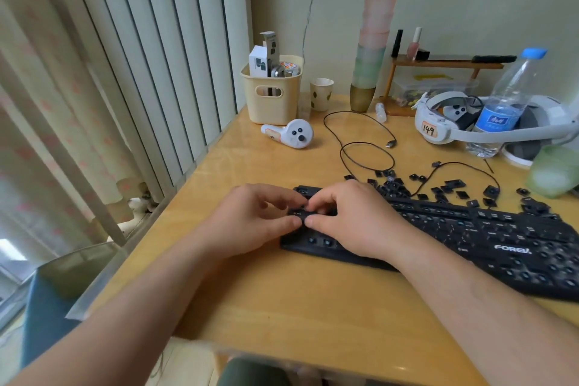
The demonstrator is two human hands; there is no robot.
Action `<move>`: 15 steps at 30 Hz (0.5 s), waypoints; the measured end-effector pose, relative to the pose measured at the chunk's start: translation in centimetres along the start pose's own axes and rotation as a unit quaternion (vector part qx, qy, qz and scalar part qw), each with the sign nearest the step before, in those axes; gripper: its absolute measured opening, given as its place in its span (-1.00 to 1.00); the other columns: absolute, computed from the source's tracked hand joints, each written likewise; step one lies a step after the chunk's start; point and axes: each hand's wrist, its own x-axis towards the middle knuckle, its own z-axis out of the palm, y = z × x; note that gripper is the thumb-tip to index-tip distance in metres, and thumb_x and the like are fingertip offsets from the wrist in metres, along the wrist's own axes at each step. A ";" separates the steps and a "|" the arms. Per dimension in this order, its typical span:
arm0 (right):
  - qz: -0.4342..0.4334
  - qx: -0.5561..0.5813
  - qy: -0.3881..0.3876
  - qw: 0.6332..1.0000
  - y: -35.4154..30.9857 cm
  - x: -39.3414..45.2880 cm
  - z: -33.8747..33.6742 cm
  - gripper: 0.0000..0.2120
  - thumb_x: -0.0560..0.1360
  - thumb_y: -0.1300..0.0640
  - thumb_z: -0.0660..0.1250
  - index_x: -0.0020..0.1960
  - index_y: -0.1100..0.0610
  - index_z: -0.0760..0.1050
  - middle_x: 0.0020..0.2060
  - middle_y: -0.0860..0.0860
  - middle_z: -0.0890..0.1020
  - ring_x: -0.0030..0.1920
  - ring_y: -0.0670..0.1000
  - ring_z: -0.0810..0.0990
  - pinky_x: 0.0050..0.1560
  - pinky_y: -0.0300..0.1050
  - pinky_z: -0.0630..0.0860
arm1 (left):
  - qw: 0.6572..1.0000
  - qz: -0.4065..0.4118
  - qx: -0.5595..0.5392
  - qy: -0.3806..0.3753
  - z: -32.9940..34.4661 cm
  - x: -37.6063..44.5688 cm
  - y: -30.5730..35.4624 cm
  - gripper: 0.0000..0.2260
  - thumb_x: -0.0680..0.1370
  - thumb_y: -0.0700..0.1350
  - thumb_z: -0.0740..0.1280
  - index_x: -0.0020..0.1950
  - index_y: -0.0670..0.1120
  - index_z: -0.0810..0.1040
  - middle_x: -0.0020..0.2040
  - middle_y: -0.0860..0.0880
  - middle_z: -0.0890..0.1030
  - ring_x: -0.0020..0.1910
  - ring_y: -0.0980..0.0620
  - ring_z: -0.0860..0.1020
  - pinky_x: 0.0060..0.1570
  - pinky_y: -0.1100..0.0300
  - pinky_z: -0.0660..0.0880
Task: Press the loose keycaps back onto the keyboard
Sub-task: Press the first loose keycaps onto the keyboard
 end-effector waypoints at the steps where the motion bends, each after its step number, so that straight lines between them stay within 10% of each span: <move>1: -0.004 -0.007 -0.001 1.000 0.0 0.0 0.1 -0.89 0.53 -0.09 0.47 0.03 -0.12 0.70 -0.16 -0.20 0.67 -0.10 -0.20 0.60 -0.05 -0.20 0.55 | 1.000 0.011 0.029 0.004 0.2 0.0 -0.1 -0.79 0.53 -0.04 0.54 0.13 0.20 0.72 0.03 0.29 0.71 0.09 0.23 0.64 0.14 0.27 0.51; 15: -0.023 -0.074 0.054 0.996 0.6 -0.2 1.7 -0.85 0.62 0.00 0.37 0.14 -0.10 0.68 -0.02 -0.13 0.60 0.15 0.00 0.50 0.20 -0.03 0.42 | 0.999 -0.018 -0.026 -0.002 -0.2 0.4 -1.0 -0.77 0.60 -0.16 0.46 0.19 0.12 0.62 -0.02 0.24 0.74 0.07 0.31 0.66 0.26 0.20 0.53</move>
